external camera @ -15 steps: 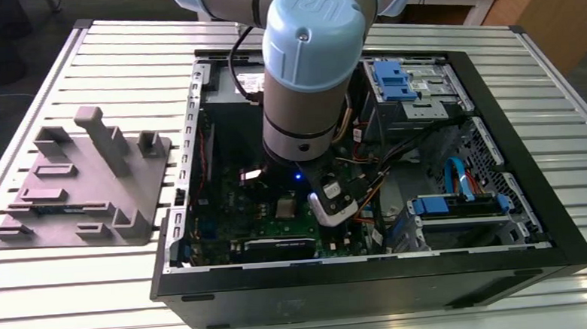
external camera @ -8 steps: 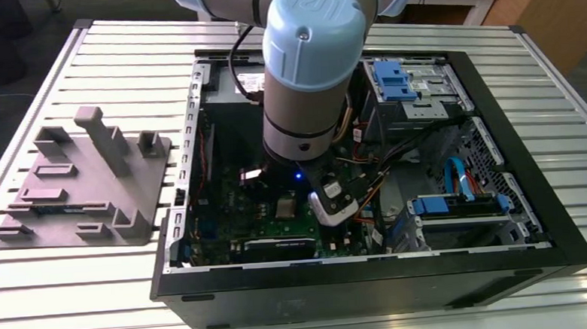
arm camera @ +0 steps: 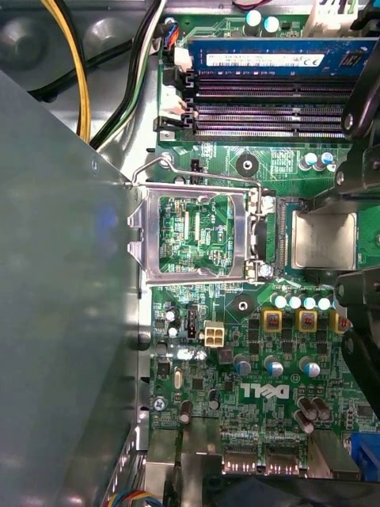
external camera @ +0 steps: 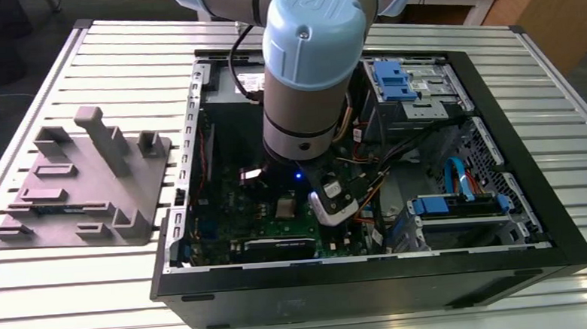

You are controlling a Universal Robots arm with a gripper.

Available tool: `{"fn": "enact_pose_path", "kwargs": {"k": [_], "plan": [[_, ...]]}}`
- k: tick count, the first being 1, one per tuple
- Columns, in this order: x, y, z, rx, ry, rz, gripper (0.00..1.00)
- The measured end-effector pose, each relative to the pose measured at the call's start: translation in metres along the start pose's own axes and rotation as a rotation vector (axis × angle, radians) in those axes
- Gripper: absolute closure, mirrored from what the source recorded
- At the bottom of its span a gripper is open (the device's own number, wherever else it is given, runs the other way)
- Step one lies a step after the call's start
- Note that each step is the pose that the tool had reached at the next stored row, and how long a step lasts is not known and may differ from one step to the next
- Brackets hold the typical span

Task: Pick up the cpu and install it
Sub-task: 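Place the cpu into insertion slot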

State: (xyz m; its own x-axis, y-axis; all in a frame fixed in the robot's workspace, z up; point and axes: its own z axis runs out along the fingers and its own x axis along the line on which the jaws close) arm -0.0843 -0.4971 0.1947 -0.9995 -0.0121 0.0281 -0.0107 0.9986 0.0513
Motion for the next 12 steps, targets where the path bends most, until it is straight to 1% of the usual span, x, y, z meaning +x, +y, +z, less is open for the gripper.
{"fn": "enact_pose_path", "kwargs": {"k": [3, 7, 8, 12], "plan": [[-0.0001, 0.0000, 0.0000, -0.0002, 0.0000, 0.000, 0.62], [-0.0021, -0.0001, -0.0002, 0.0001, 0.0003, 0.000, 0.62], [-0.0029, -0.0001, 0.0000, -0.0003, -0.0005, 0.000, 0.62], [-0.0029, -0.0001, -0.0001, -0.0001, 0.0000, 0.000, 0.62]]}}
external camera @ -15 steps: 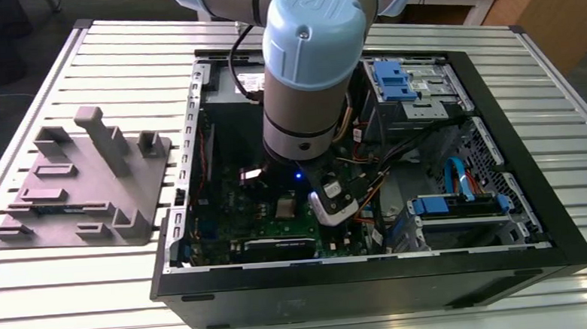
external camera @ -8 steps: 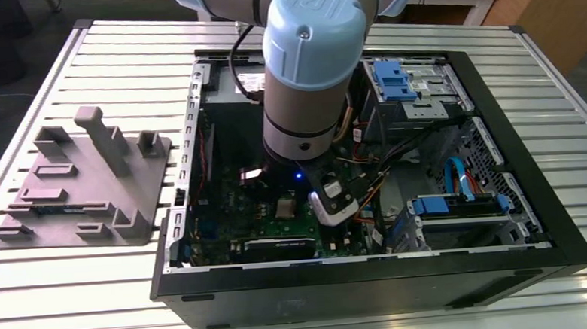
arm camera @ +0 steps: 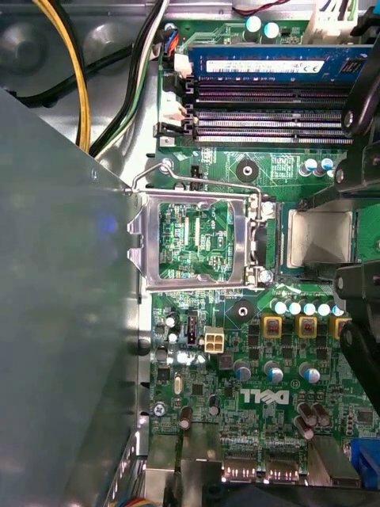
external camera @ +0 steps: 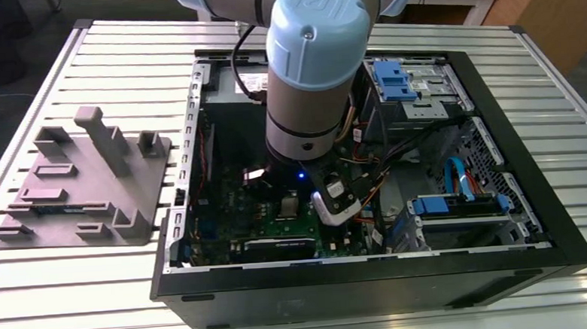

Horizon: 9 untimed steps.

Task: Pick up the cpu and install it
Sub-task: 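Place the cpu into insertion slot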

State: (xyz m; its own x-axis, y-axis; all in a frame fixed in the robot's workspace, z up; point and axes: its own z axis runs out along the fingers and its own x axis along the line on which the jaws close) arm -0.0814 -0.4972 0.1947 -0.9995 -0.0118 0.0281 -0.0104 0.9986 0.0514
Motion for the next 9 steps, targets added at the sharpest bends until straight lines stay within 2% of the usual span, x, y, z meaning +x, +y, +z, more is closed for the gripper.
{"fn": "enact_pose_path", "kwargs": {"k": [4, 9], "plan": [[-0.0002, 0.0000, -0.0001, 0.0000, 0.0000, 0.000, 0.62], [-0.0001, 0.0003, -0.0041, -0.0003, -0.0001, 0.000, 0.62]]}}
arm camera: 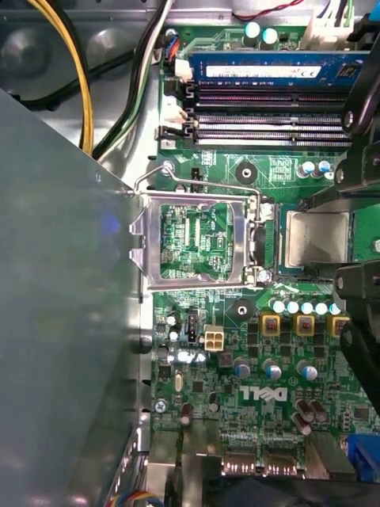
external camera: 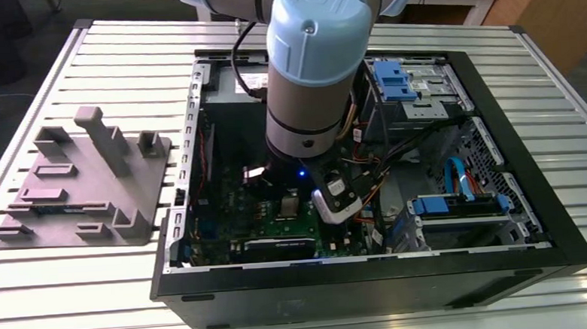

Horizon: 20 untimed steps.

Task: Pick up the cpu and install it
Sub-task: 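Place the cpu into insertion slot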

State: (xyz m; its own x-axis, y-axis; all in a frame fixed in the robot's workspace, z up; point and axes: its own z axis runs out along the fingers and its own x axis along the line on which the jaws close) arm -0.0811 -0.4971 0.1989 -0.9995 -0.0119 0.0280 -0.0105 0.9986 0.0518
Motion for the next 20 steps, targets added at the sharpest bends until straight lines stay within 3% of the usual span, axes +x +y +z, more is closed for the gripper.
{"fn": "enact_pose_path", "kwargs": {"k": [7, 8, 12, 20], "plan": [[0.0000, 0.0000, -0.0002, 0.0002, 0.0001, 0.000, 0.61], [0.0000, 0.0000, -0.0001, 0.0002, 0.0001, 0.000, 0.55], [-0.0001, -0.0003, 0.0042, 0.0005, 0.0001, 0.000, 0.55], [0.0000, -0.0003, 0.0056, 0.0005, 0.0001, 0.000, 0.55]]}}
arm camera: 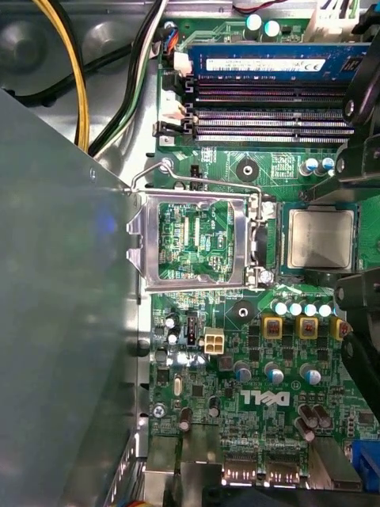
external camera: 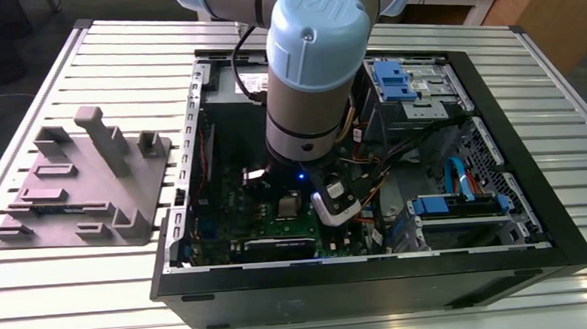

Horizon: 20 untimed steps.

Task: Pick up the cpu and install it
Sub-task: 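Place the cpu into insertion slot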

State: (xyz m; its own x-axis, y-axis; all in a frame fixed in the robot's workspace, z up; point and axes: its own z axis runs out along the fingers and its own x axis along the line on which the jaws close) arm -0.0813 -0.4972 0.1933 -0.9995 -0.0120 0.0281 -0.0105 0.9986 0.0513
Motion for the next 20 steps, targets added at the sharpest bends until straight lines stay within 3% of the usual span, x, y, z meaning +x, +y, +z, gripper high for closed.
{"fn": "enact_pose_path", "kwargs": {"k": [20], "plan": [[0.0032, 0.0023, 0.0012, 0.0010, -0.0003, 0.000, 0.55]]}}
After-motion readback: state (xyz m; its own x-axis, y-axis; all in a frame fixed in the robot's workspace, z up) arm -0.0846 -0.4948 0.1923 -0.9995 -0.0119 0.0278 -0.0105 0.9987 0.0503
